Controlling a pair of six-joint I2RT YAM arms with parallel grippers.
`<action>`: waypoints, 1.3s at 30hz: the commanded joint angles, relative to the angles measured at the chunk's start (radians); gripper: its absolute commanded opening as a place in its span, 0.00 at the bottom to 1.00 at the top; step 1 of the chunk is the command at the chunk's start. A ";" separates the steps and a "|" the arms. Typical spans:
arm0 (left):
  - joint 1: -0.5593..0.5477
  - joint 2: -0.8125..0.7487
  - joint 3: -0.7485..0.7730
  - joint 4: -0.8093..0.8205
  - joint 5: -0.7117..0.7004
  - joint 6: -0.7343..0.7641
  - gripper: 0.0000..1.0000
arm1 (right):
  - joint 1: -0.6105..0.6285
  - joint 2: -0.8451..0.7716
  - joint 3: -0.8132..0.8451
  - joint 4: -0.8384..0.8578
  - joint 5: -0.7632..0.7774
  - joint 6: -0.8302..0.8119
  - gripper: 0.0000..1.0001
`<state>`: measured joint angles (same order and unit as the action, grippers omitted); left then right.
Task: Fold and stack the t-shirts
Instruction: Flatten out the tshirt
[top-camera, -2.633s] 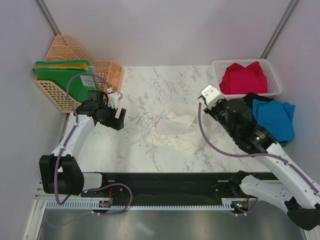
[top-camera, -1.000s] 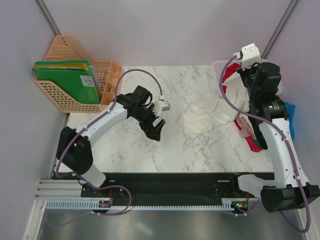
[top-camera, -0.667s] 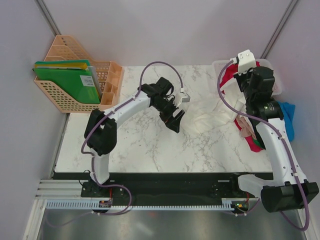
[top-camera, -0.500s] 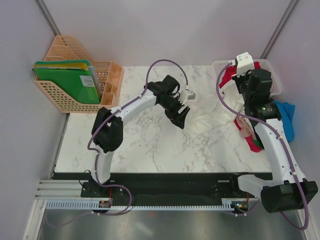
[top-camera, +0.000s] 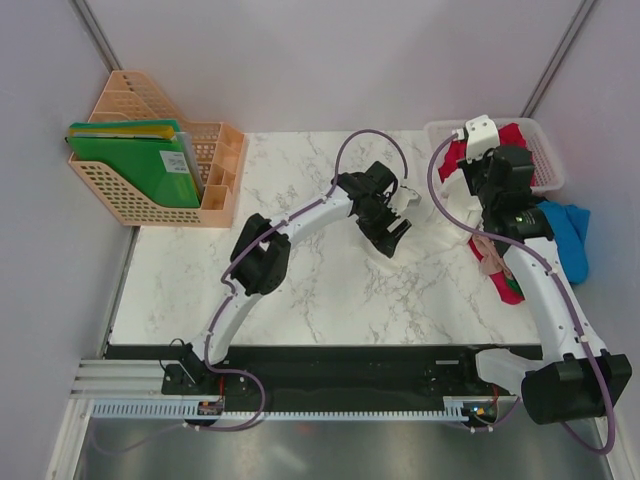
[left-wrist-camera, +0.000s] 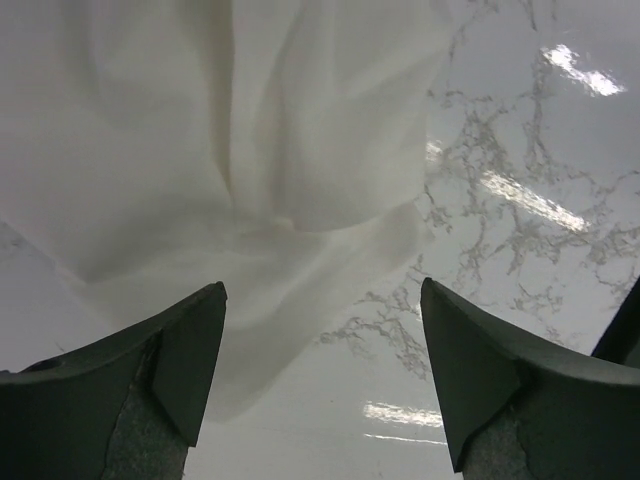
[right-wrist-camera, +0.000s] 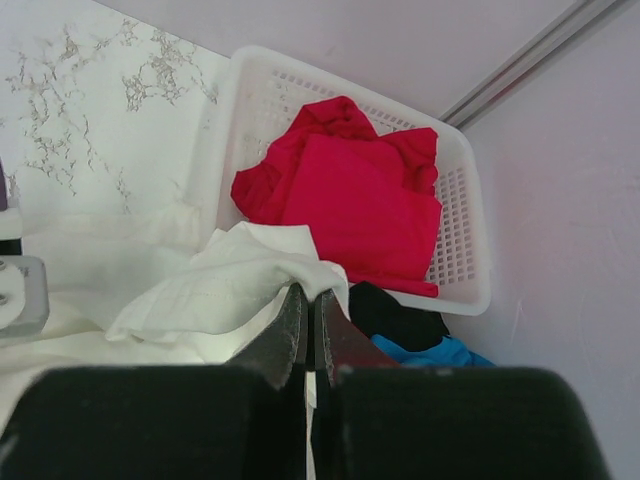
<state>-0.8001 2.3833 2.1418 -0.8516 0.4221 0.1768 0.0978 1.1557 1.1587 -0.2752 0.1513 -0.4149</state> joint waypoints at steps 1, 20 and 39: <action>0.007 0.059 0.095 0.023 -0.086 -0.033 0.86 | -0.003 -0.030 -0.016 0.054 -0.019 0.005 0.00; 0.006 0.004 0.083 0.034 -0.069 -0.057 0.89 | -0.003 0.012 -0.028 0.085 -0.032 -0.001 0.00; -0.033 0.062 0.167 0.019 0.041 -0.048 0.88 | -0.003 -0.016 -0.074 0.102 -0.013 -0.035 0.00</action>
<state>-0.8303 2.4214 2.2601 -0.8356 0.4305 0.1455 0.0978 1.1660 1.0943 -0.2192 0.1299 -0.4316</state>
